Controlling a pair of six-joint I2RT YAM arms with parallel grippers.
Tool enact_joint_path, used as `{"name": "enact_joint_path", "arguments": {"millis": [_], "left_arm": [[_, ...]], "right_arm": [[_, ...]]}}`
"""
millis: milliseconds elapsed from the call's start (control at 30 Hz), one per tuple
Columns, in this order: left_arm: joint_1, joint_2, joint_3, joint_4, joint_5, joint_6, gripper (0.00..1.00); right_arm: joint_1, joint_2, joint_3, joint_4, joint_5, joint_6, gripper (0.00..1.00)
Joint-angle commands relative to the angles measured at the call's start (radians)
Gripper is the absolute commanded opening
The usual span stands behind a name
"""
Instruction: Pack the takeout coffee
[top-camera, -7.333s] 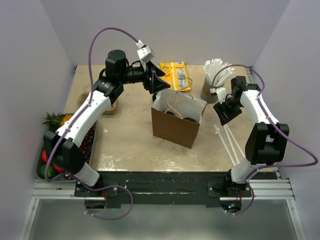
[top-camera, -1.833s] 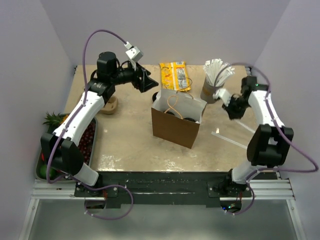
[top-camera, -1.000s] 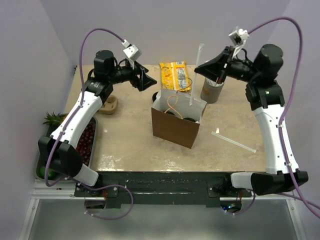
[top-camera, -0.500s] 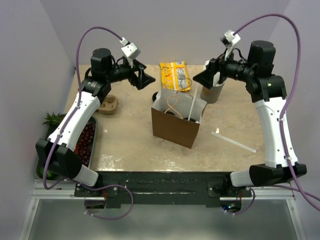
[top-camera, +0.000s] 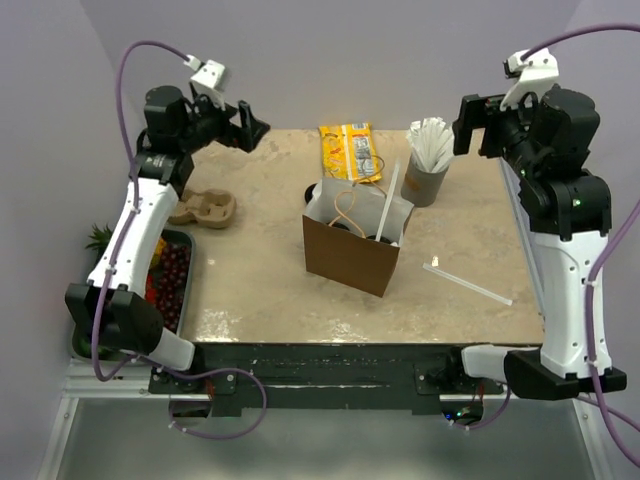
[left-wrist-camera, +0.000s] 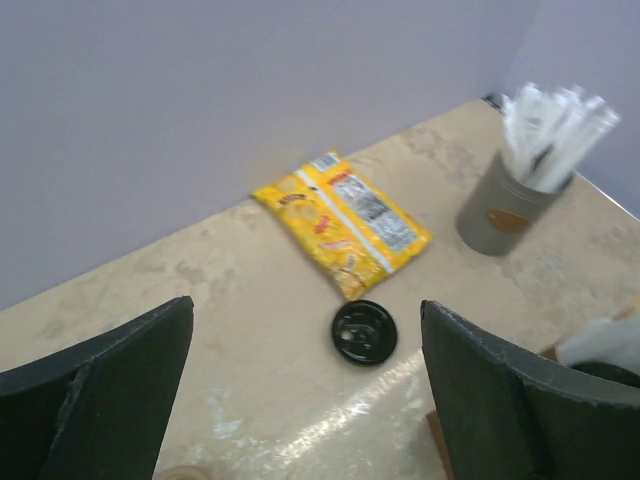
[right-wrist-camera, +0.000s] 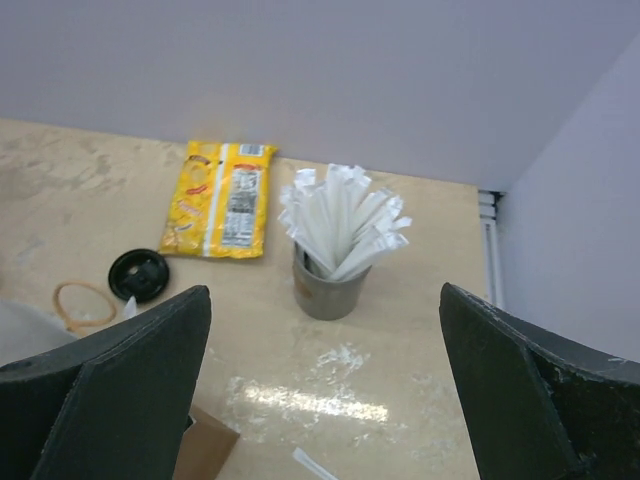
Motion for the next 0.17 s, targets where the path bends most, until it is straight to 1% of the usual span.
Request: {"name": "enact_joint_path", "arguments": {"millis": [0,33,67,133], "left_arm": [[0.101,-0.038,0.092,0.038,-0.136,-0.073,0.99],[0.138,-0.037,0.103,0.038,-0.142,-0.092,0.99],[0.142,-0.037,0.124,0.041,-0.147,-0.101,0.99],[0.207,-0.029,0.154,0.043,-0.147,-0.112,0.99]], "right_arm": [[-0.001,-0.028,0.013,0.086,0.157,0.000,0.99],[-0.001,-0.040,0.012,0.112,0.164,-0.003,0.99],[-0.001,-0.045,0.007,0.130,0.178,-0.013,0.99],[-0.001,-0.030,0.036,0.150,0.192,-0.027,0.99]]}}
